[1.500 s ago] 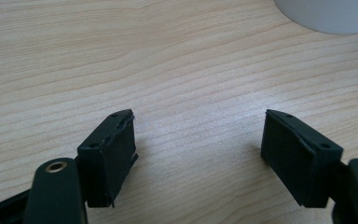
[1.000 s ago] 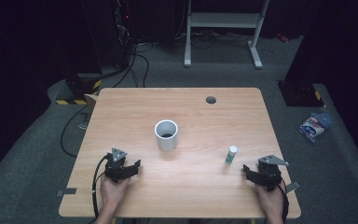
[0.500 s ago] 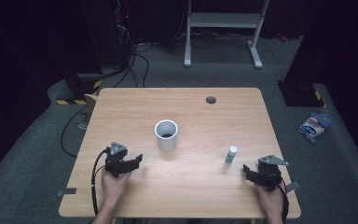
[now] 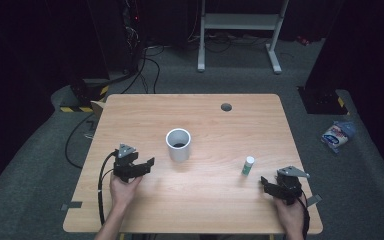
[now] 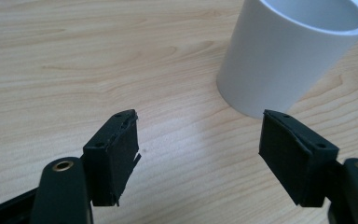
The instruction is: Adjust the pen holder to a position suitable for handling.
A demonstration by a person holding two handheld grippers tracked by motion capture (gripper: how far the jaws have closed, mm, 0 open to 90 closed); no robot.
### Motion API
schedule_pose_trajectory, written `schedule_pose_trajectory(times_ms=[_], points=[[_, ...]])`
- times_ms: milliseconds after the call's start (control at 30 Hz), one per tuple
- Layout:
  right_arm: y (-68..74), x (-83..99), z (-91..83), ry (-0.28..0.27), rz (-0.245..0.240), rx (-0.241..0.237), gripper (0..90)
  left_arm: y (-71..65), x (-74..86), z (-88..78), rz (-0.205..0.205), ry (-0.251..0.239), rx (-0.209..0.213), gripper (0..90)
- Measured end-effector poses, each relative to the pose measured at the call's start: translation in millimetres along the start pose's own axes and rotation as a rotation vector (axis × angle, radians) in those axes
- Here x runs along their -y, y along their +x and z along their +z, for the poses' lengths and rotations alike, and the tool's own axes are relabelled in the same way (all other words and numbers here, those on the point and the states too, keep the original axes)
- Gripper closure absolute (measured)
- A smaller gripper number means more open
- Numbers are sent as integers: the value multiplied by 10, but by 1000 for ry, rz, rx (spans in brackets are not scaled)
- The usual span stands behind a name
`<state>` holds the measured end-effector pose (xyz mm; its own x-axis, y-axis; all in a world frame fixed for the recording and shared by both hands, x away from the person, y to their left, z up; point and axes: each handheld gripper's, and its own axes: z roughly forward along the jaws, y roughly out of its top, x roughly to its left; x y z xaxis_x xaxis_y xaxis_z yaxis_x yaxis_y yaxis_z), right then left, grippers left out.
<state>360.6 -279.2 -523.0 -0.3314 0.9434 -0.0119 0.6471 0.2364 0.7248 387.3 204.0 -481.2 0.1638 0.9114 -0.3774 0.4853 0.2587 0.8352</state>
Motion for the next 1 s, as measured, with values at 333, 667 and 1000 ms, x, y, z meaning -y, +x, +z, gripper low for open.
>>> schedule_pose_trajectory(times_ms=[333, 667, 1000], points=[[1, 2, -3, 1, -1, 0, 302, -89, -192, 104, -22, -12, 41, 266], [-1, 3, -2, 0, -3, -1, 301, -229, -388, 200, -26, -35, 76, 282], [-1, 4, -3, 1, -4, -1, 300, -385, -505, 345, -14, -33, 91, 310]])
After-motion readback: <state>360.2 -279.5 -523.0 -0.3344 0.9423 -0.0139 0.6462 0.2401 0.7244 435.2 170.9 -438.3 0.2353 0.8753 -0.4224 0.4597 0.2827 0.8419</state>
